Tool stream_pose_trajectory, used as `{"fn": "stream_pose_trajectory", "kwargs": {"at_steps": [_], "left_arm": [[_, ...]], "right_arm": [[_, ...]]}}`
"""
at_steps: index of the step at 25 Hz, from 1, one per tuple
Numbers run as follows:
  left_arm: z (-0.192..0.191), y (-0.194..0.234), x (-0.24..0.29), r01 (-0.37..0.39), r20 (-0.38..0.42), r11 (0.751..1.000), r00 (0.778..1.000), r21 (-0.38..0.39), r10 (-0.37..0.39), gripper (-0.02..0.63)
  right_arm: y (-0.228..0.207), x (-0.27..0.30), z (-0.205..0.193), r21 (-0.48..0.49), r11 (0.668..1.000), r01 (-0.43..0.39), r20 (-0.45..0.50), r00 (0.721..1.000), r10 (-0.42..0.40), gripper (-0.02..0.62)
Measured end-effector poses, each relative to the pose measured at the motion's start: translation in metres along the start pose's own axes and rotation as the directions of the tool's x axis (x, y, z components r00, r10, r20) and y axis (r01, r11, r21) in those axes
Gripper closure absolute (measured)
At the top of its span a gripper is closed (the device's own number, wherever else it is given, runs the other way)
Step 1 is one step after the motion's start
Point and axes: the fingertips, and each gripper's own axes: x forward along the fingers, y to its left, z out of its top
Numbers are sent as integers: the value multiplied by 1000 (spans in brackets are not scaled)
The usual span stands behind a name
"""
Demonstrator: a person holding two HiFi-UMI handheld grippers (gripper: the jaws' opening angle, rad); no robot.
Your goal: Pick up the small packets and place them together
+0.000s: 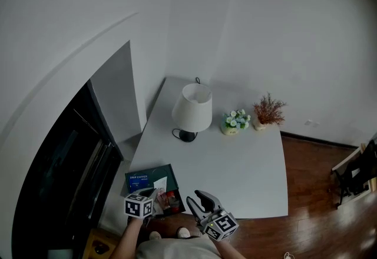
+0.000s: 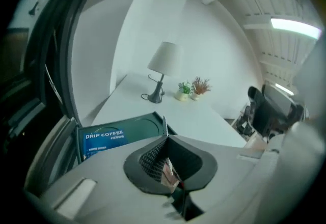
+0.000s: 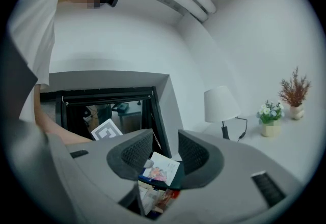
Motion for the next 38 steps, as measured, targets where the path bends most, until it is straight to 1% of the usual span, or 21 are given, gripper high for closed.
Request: {"fn": "stream_pose_trajectory", "kwargs": {"at_steps": [1, 3, 5, 7, 9, 12, 14, 16, 17, 20, 22, 23, 25, 27, 29, 30, 31, 32, 34, 36, 38], "left_arm": [[8, 2, 3, 15, 23, 999, 1000, -51, -14, 601], [19, 6, 13, 51, 48, 986, 998, -157, -44, 603], [19, 10, 28, 74, 38, 969, 997, -234, -67, 603], [13, 15, 42, 59, 4, 962, 998, -265, -60, 603], [7, 19, 52, 24, -34, 963, 999, -269, -34, 602], [2, 24, 60, -55, -92, 969, 995, -242, 34, 603], [0, 29, 62, -109, -114, 975, 990, -193, 88, 600], [-1, 30, 62, -131, -126, 981, 986, -143, 113, 571], [-3, 29, 63, -125, -133, 984, 985, -127, 108, 532], [-5, 25, 62, -101, -142, 989, 986, -110, 85, 350], [1, 24, 56, -102, -103, 991, 990, -86, 93, 229], [7, 23, 50, -107, -68, 992, 992, -64, 102, 187], [23, 18, 32, -119, 16, 993, 993, -2, 119, 186], [42, 7, 10, -129, 105, 989, 987, 69, 122, 186], [62, -7, -18, -142, 210, 982, 971, 127, 113, 186], [72, -14, -34, -152, 271, 978, 956, 146, 108, 186], [81, -19, -52, -167, 333, 973, 937, 158, 107, 186], [87, -22, -71, -190, 391, 968, 914, 165, 113, 186], [92, -22, -107, -261, 483, 950, 862, 171, 150, 186], [92, -17, -138, -346, 545, 923, 813, 167, 206, 186], [90, -11, -163, -412, 584, 899, 770, 147, 258, 186]], "right_arm": [[0, 1, 0, -1, 1000, -1, 0, 1000, 1, 442], [0, 2, 0, -4, 1000, -4, 0, 1000, 4, 442], [0, 2, 0, -7, 1000, -3, 0, 1000, 3, 442], [0, 2, 0, -9, 1000, 1, 1, 1000, -1, 442], [-1, 0, 2, -10, 1000, 7, 6, 1000, -7, 442], [-6, -2, 7, -11, 1000, 19, 11, 1000, -19, 442], [-7, -3, 8, -11, 1000, 25, 13, 1000, -25, 442], [-7, -2, 7, -12, 1000, 27, 12, 1000, -27, 442], [-7, -2, 7, -13, 1000, 28, 11, 1000, -27, 442], [-7, -1, 5, -14, 1000, 26, 7, 1000, -26, 442], [-6, 0, 4, -16, 1000, 23, 8, 1000, -23, 442], [-5, 1, 4, -18, 1000, 20, 9, 1000, -20, 442], [-3, 1, 4, -21, 1000, 15, 9, 1000, -15, 442], [-3, 2, 5, -21, 1000, 15, 9, 1000, -14, 442], [-5, 4, 8, -28, 999, 27, 17, 1000, -26, 442], [-7, 4, 11, -37, 999, 38, 27, 999, -37, 441], [-9, 4, 14, -51, 997, 50, 41, 998, -48, 418], [-9, 4, 19, -69, 996, 61, 58, 997, -57, 402], [-10, 5, 26, -101, 992, 75, 84, 994, -67, 402], [-10, 7, 28, -131, 988, 84, 79, 994, -74, 402], [-10, 10, 25, -183, 979, 89, 41, 996, -83, 402]]}}
